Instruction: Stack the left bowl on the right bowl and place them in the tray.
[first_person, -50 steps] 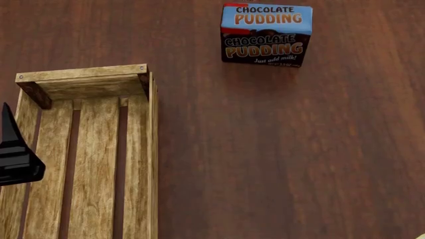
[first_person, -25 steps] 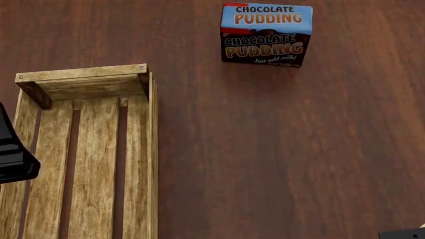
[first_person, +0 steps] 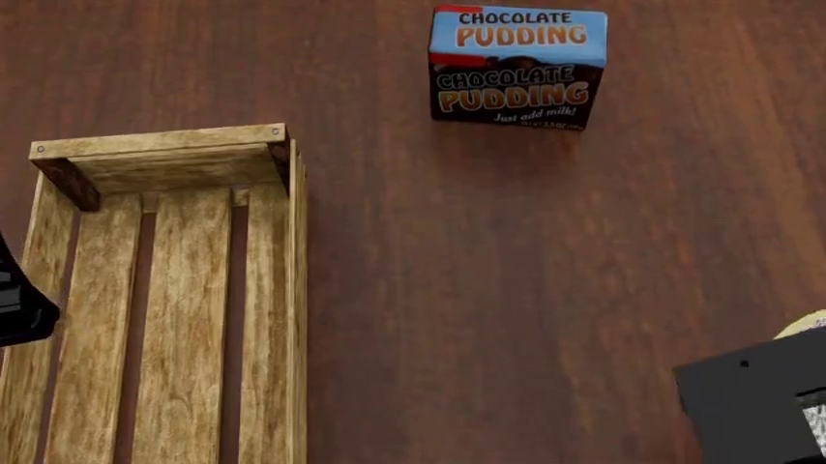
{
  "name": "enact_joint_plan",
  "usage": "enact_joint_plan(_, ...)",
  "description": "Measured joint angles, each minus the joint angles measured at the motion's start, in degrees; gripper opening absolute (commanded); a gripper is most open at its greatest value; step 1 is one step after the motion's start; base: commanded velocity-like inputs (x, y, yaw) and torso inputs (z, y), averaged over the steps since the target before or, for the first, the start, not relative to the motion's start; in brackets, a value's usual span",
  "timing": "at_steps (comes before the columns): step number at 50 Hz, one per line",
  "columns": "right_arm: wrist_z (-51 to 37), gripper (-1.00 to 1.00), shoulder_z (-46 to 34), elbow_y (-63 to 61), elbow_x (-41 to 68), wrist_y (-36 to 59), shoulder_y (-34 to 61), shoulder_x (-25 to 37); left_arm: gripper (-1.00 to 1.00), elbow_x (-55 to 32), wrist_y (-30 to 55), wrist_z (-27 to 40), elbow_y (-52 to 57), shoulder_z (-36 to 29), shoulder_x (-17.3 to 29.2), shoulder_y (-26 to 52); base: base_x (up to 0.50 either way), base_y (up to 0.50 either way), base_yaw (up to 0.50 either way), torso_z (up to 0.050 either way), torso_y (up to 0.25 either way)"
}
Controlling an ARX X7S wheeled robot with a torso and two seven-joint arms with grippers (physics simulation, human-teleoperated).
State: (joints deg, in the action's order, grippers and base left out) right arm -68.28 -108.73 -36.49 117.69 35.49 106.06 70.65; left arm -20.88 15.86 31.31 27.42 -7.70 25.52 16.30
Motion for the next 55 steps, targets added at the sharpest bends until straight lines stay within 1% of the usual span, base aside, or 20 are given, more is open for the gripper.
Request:
enact_joint_plan(19, 0.67, -1.00, 2.74, 7.26, 3.74, 4.67, 5.23, -12.80, 1.00, -1.36, -0.04, -0.04, 0.03, 1.47, 0.74, -0.11, 0.00, 0.00, 0.00, 0.000, 0.000)
enact_joint_plan(45, 6.50, -1.00, 5.44, 18.49, 0.05, 7.94, 8.26, -31.12, 1.00, -2.79, -0.39, 0.25, -0.01, 3.47, 1.44, -0.16, 0.00, 0.00, 0.00, 0.000, 0.001)
enact_joint_plan(55, 7.13, -1.00, 5.89, 21.61, 0.11, 10.10, 10.49, -37.53, 1.00, -3.36, -0.41, 0.37, 0.01, 4.02, 1.58, -0.19, 0.00, 0.00, 0.00, 0.000, 0.000)
